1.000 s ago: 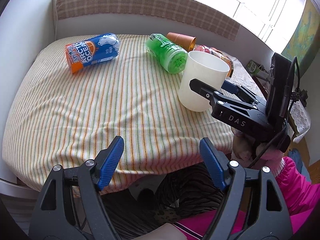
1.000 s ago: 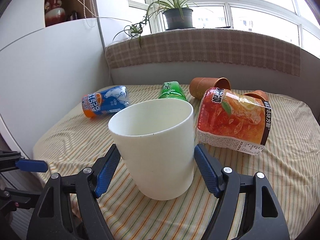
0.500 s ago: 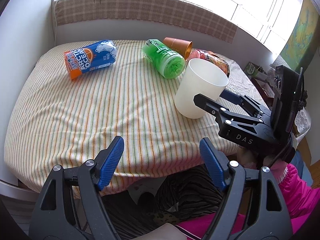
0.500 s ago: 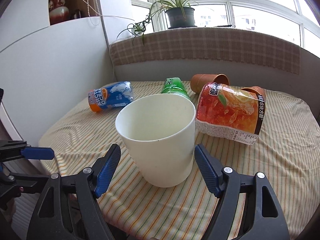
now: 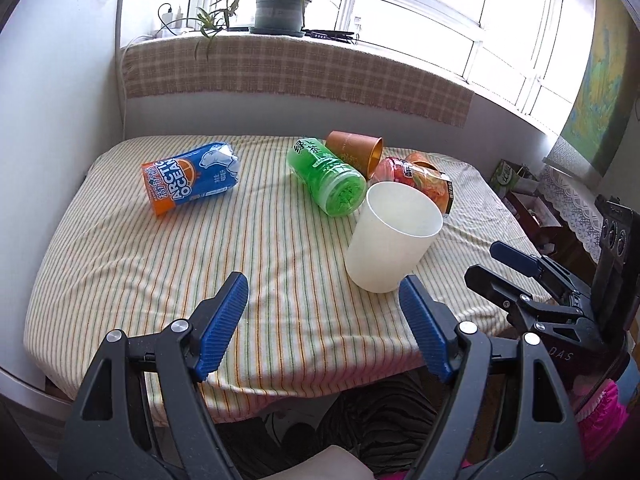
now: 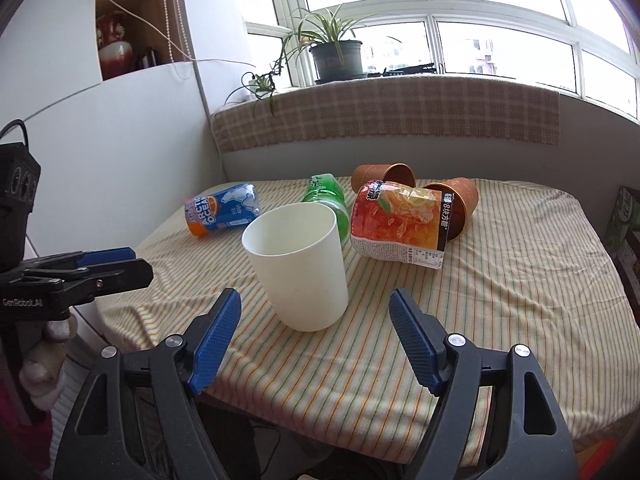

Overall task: Flip cup upright
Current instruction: 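Open the left gripper and pull it back from the cup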

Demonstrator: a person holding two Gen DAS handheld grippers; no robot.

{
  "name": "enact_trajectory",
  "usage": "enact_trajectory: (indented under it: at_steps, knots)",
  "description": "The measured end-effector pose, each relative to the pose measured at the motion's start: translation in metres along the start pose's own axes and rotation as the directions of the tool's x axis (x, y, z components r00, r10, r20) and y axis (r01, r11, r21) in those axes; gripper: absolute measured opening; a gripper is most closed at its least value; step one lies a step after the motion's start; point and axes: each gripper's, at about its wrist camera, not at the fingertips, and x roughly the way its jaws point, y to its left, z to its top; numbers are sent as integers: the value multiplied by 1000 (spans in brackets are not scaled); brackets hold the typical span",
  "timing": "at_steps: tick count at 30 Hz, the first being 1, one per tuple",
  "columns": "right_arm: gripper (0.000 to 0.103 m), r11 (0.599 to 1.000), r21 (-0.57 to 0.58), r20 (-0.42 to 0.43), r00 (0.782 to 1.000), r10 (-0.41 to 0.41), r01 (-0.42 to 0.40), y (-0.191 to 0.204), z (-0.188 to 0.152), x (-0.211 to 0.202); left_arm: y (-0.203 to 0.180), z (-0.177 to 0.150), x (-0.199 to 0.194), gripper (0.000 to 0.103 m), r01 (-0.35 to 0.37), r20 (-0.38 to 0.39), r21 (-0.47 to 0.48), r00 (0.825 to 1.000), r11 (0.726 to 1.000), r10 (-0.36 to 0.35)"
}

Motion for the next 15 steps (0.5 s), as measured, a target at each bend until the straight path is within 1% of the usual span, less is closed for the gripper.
enact_trajectory:
  at_steps: [4, 9, 11, 12, 15]
  knots:
    - [76, 999, 11, 33, 999, -33, 33, 0, 6, -19, -6, 6, -8, 80, -27, 75, 15, 997, 1000, 26]
    - [77, 996, 21, 71, 994, -83, 82, 1, 13, -37, -12, 12, -18, 81, -82, 155, 32, 985, 996, 76]
    - [79, 995, 26, 84, 991, -101, 99, 1, 14, -41, -13, 13, -21, 85, -95, 178, 30, 980, 995, 89]
    - [80, 994, 29, 91, 990, -108, 106, 2, 14, -43, -13, 13, -23, 91, -101, 192, 26, 977, 995, 94]
    - [80, 992, 30, 100, 987, -125, 122, 3, 16, -44, -14, 14, -28, 92, -128, 226, 26, 967, 991, 119]
